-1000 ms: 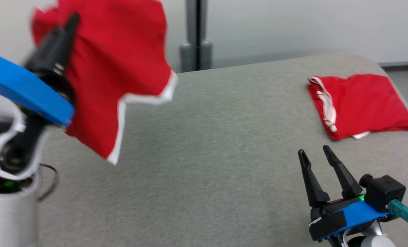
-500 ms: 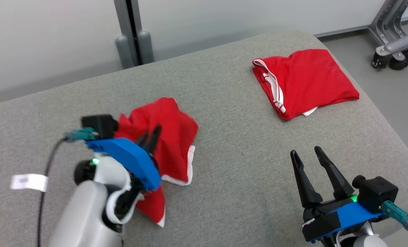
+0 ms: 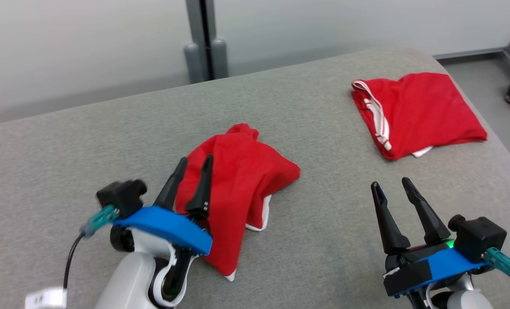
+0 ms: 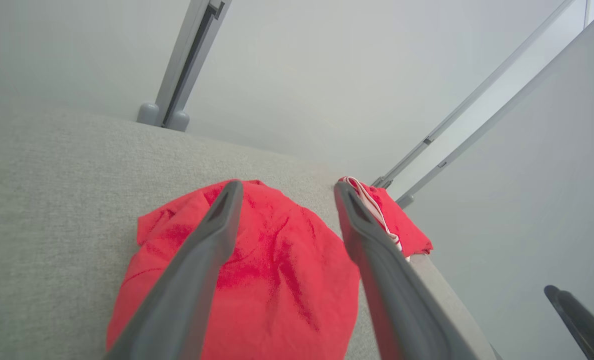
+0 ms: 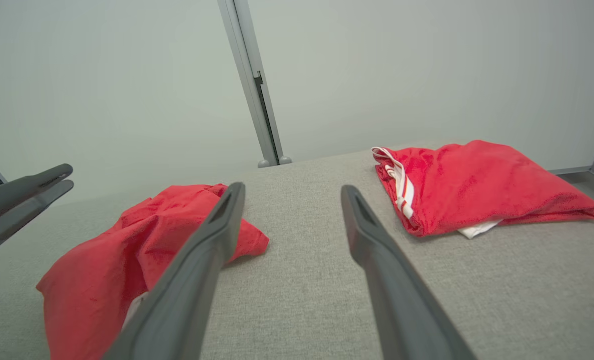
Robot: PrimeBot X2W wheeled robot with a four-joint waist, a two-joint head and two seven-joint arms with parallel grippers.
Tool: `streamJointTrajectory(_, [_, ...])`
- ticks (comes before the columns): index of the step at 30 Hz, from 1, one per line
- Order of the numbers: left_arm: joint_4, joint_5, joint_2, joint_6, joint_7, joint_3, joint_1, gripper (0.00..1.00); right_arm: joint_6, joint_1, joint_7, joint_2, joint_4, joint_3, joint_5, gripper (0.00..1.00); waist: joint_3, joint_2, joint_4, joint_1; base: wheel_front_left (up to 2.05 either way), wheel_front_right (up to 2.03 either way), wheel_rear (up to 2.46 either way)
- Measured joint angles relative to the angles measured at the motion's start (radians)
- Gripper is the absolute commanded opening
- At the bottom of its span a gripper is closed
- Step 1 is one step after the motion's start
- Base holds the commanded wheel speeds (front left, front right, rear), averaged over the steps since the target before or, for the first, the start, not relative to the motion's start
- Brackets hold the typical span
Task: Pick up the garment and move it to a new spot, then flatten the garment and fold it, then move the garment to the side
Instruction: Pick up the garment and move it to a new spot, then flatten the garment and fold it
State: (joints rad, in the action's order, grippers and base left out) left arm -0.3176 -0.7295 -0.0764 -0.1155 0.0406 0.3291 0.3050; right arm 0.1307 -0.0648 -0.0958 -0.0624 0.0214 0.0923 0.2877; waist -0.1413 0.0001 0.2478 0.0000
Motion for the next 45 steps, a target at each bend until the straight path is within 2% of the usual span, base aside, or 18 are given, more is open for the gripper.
streamJointTrajectory(4, [0.033, 0.001, -0.009, -0.008, 0.150, -0.006, -0.056, 1.00, 0.000, 0.003, 0.012, -0.010, -0.010, -0.016, -0.005, 1.00, 0.016, 0.0000, -0.046, 0.0000, 0.00, 0.00, 0.00])
streamJointTrajectory(9, [0.057, 0.039, -0.036, -0.009, 0.217, -0.035, -0.128, 1.00, 0.000, 0.019, 0.025, -0.012, -0.021, -0.035, -0.011, 1.00, 0.038, 0.0000, -0.104, 0.0000, 0.00, 0.00, 0.00])
streamJointTrajectory(18, [0.139, 0.265, -0.036, -0.007, 0.221, -0.186, -0.265, 1.00, 0.000, 0.061, 0.035, -0.014, -0.027, -0.063, -0.014, 1.00, 0.087, 0.0000, -0.177, -0.0001, 0.00, 0.00, 0.00])
streamJointTrajectory(24, [0.143, 0.349, -0.049, -0.004, 0.221, -0.251, -0.327, 1.00, 0.000, 0.089, 0.038, -0.013, -0.024, -0.076, -0.014, 1.00, 0.111, 0.0000, -0.202, -0.0001, 0.00, 0.00, 0.00])
streamJointTrajectory(32, [0.100, 0.377, -0.054, 0.000, 0.221, -0.285, -0.346, 1.00, 0.000, 0.100, 0.048, -0.012, -0.020, -0.073, -0.029, 1.00, 0.109, 0.0000, -0.203, -0.0001, 0.00, 0.00, 0.00])
streamJointTrajectory(45, [0.063, 0.377, -0.059, -0.001, 0.221, -0.266, -0.341, 1.00, 0.000, 0.099, 0.051, -0.008, -0.002, -0.069, -0.041, 1.00, 0.093, 0.0000, -0.186, -0.0001, 0.00, 0.00, 0.00])
